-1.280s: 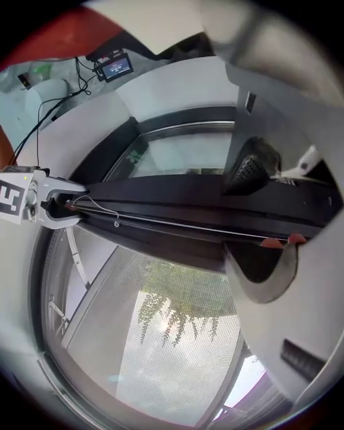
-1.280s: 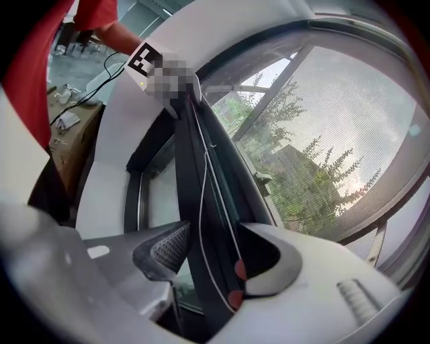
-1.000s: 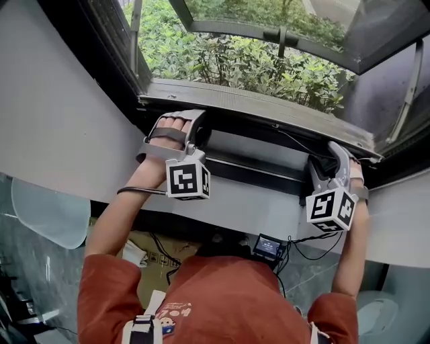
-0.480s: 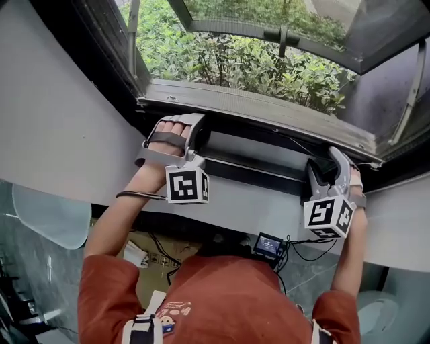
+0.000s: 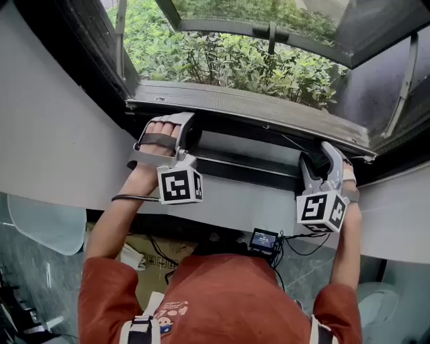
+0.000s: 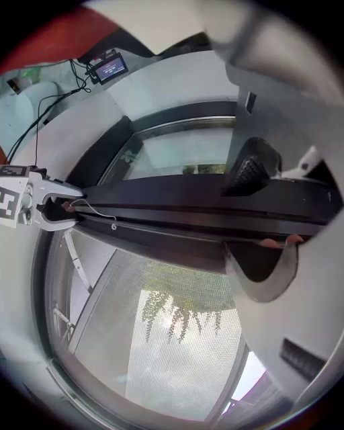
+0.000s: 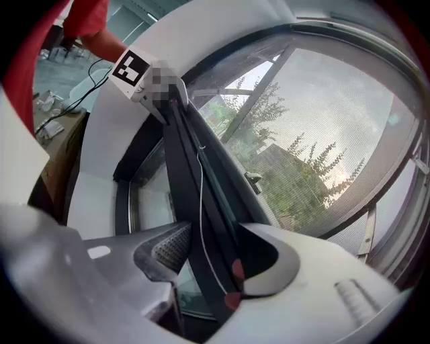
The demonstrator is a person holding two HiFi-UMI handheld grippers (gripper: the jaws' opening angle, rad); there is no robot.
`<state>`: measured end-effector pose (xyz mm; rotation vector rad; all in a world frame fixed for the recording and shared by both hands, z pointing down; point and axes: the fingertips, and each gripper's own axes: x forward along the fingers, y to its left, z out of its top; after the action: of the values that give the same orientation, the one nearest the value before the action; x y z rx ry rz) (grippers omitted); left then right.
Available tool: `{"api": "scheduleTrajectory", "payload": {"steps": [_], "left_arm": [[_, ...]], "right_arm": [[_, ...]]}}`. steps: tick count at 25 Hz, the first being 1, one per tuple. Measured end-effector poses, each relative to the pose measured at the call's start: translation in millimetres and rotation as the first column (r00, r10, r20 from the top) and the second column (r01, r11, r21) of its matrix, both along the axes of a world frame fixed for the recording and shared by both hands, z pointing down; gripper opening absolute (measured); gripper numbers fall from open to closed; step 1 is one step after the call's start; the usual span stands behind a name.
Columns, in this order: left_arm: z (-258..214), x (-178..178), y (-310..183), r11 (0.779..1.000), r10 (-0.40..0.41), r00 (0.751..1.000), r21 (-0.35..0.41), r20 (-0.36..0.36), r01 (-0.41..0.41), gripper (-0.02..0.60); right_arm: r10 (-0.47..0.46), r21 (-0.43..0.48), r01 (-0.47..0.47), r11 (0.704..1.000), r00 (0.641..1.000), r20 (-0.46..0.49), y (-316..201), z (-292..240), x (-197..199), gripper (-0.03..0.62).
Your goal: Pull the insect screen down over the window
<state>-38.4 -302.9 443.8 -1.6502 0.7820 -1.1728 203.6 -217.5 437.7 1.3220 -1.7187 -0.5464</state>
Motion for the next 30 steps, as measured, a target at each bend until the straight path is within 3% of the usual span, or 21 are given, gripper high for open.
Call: {"api": "scheduleTrajectory", "payload": {"steps": [9, 15, 18, 30], "left_arm": [[-2.9, 4.7, -3.4, 1.0, -0.007, 1.0, 0.004, -0.021, 0.007, 0.216], [-1.8, 7.1, -5.6, 1.0, -0.006, 0.999, 0.004, -0.047, 0.007, 0.216], [-1.1, 8.3, -5.0, 1.0, 0.004, 0.999, 0.011, -0.05, -0.004, 0.216], [-2.2, 3.6, 0.7, 1.0, -0.001, 1.0, -0.016, -0.027, 0.0, 0.216]], "right_arm": [[0.035, 0.004, -0.035, 0.999, 0.999, -0.003, -6.6, -9.0, 7.5, 0.164], [0.043, 0.03, -0.039, 0.999, 0.985, -0.168, -11.3, -2.7, 10.8, 0.183], [0.042, 0.033, -0.036, 0.999, 0.979, -0.202, -10.2, 0.2, 10.6, 0.196], [-0.038, -0.025, 0.037, 0.999, 0.998, -0.044, 1.5, -3.0, 3.0, 0.203]]}}
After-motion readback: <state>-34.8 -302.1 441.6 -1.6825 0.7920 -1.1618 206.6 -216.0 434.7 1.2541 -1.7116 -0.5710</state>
